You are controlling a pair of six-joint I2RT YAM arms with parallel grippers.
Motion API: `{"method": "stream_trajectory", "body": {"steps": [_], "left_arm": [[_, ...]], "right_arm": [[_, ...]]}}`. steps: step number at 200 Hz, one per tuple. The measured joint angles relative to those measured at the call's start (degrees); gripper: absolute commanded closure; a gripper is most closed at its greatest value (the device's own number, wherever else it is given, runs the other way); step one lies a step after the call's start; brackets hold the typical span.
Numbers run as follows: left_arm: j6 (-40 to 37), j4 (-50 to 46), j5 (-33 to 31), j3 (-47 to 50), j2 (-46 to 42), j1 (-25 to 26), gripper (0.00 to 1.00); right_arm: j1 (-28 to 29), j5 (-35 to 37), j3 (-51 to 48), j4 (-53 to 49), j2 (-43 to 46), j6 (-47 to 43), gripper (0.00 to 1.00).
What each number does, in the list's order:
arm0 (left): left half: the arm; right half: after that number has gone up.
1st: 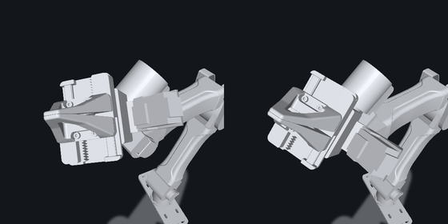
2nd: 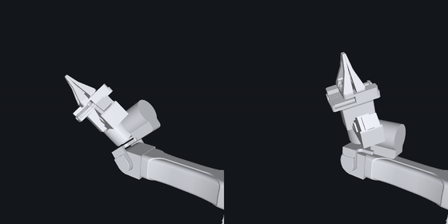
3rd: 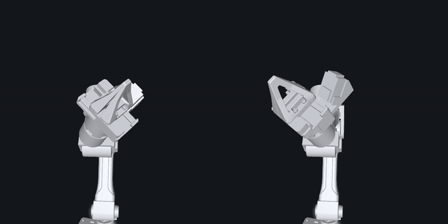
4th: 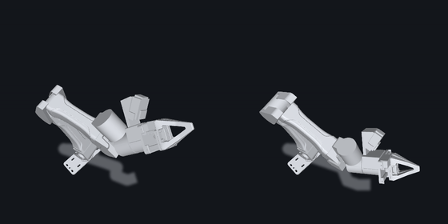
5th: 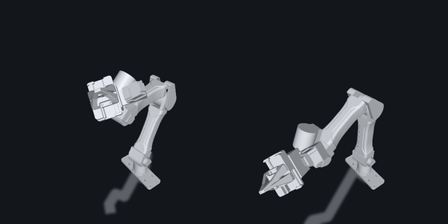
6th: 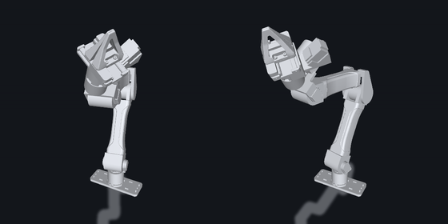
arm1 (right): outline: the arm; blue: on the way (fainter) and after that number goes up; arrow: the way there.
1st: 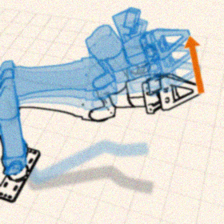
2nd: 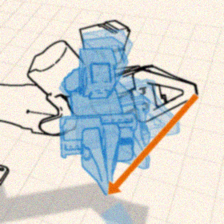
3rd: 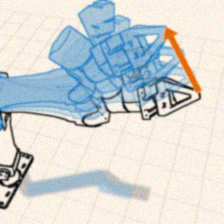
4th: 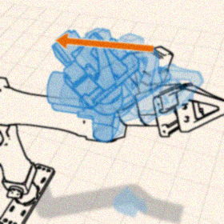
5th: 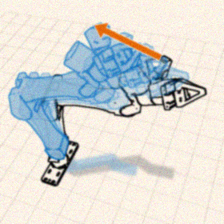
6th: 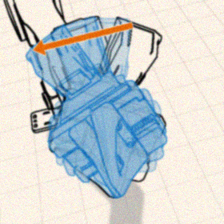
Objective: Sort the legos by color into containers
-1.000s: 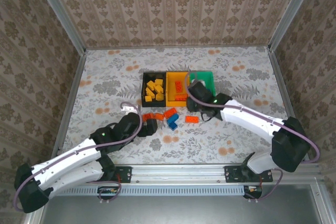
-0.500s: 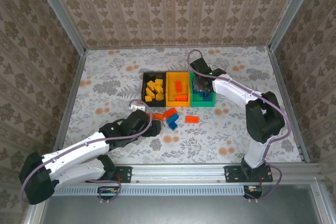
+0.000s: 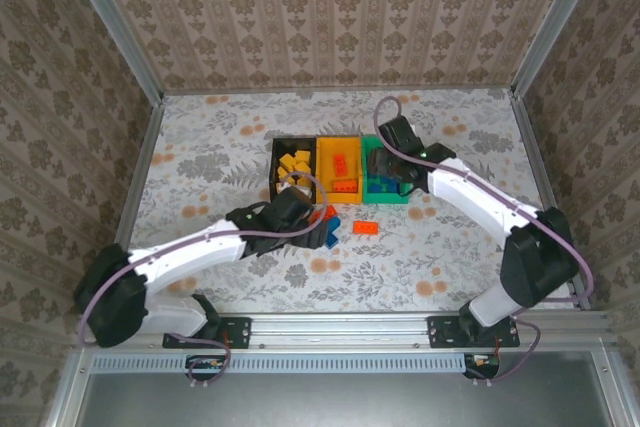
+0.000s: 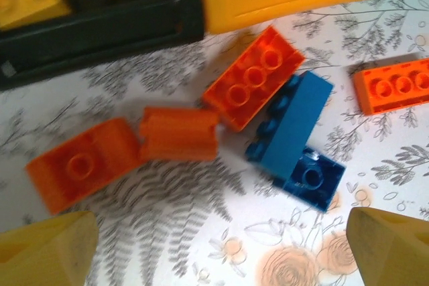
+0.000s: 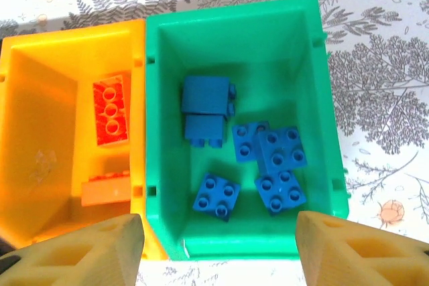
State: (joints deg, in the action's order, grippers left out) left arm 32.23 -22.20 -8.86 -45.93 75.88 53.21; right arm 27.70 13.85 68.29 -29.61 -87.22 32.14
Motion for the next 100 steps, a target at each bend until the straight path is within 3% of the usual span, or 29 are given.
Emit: {"method": "stream_trajectory", "body": {"steps": [20,61,100], "left_arm": [[-3.7,0.4,0.8,-4.7,6.8,0.8,0.08],[-8.7,0.1,0.1,-12.6,19.3,2.9,0.24],[-10.9,-1.3,-3.3,-15.6,25.2,3.6,0.34]], "right_arm": [[0.0,-0.6,-4.0,0.5,2.6,0.7,0.36],[0.0,-0.6,-8.8,0.7,6.0,1.1,0.36],[0.0,-0.6,-9.7,0.9,9.1,1.1,0.36]]}}
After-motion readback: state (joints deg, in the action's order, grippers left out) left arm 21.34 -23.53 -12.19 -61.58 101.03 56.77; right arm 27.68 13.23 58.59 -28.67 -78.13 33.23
